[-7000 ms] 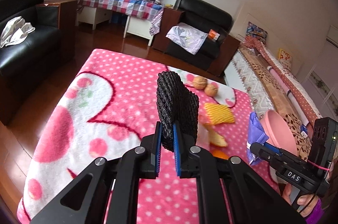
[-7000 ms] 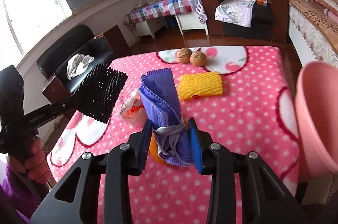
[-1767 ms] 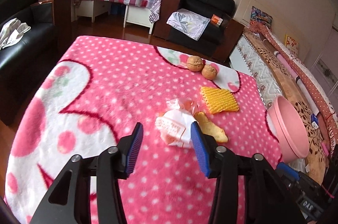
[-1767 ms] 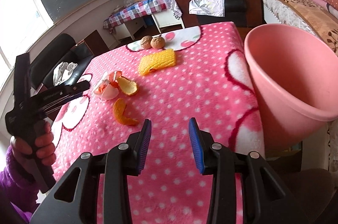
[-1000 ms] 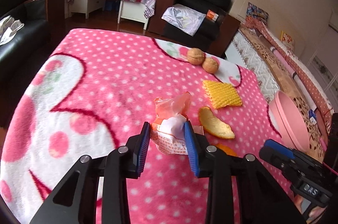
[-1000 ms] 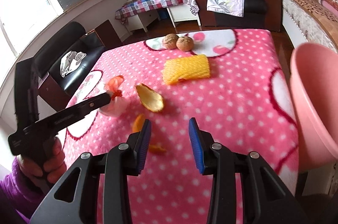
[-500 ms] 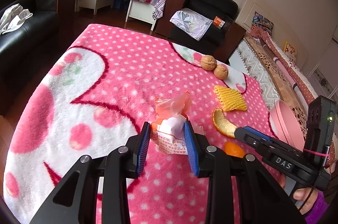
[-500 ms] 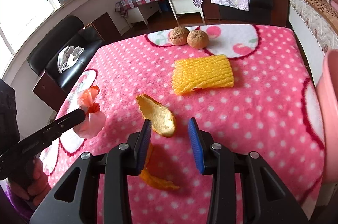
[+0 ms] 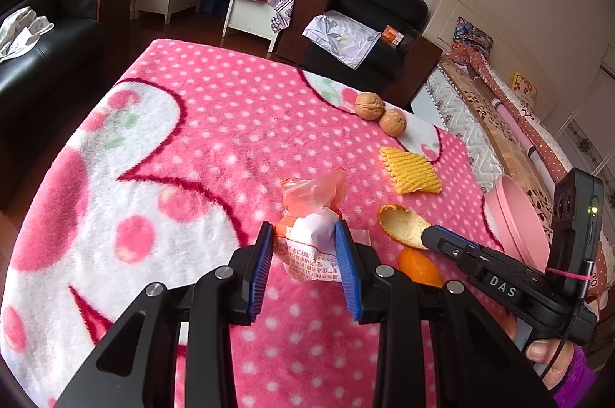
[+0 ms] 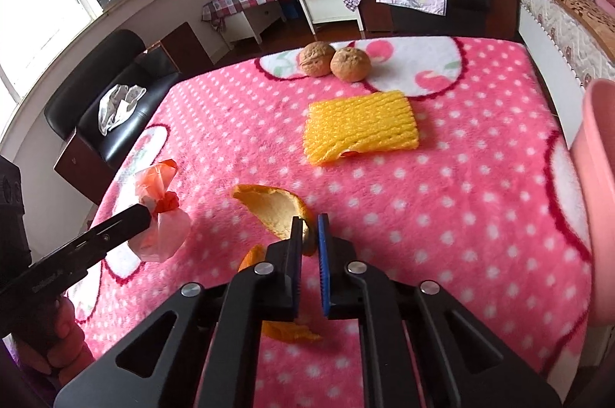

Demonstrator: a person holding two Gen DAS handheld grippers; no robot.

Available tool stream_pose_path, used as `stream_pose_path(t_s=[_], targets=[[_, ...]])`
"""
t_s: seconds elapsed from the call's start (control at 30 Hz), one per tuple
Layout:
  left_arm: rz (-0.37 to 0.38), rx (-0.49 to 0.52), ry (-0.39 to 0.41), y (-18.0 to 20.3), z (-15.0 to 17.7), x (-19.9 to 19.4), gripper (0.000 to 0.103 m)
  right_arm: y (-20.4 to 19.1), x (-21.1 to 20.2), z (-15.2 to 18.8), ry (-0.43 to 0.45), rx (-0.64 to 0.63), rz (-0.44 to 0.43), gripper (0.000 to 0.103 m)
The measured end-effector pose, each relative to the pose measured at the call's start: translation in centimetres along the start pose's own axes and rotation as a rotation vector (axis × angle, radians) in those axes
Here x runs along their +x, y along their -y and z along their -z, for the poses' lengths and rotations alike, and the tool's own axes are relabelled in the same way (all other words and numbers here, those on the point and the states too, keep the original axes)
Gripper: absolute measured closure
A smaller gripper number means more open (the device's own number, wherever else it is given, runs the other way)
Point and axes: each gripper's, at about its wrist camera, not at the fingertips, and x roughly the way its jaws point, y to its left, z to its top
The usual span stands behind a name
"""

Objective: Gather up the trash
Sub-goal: 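Grasp the white plastic bag with the left tool while the right tool grasps the yellow orange peel, then carry the white bag and orange peel over the pink bucket with both tools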

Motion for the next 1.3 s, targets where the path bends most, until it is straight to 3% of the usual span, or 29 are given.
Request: stream_pose_path(t_s=[0.57,0.93,1.17,1.3], targets=[[0.026,0.055,0.019,2.9,0.5,-1.8,0.071,2.6,-6.9,2.3,0.100,0.053,0.040,0.096],[0.041,0.089,0.009,4.8,1.1,-1.9,0.071,5.1,-8.4,5.9,0.028,0.096,0.053,0.096],[0.045,0.095,-0.001,5.2,1.5,-1.8,0.071,4.9,-8.3,6.1,0.032,0.102,0.042,0.095],[0.048,0.094,-0.009,5.2,1.6,-1.5,0.071,4.9,-8.2,5.6,0.049,0.099,0.052,0.077]])
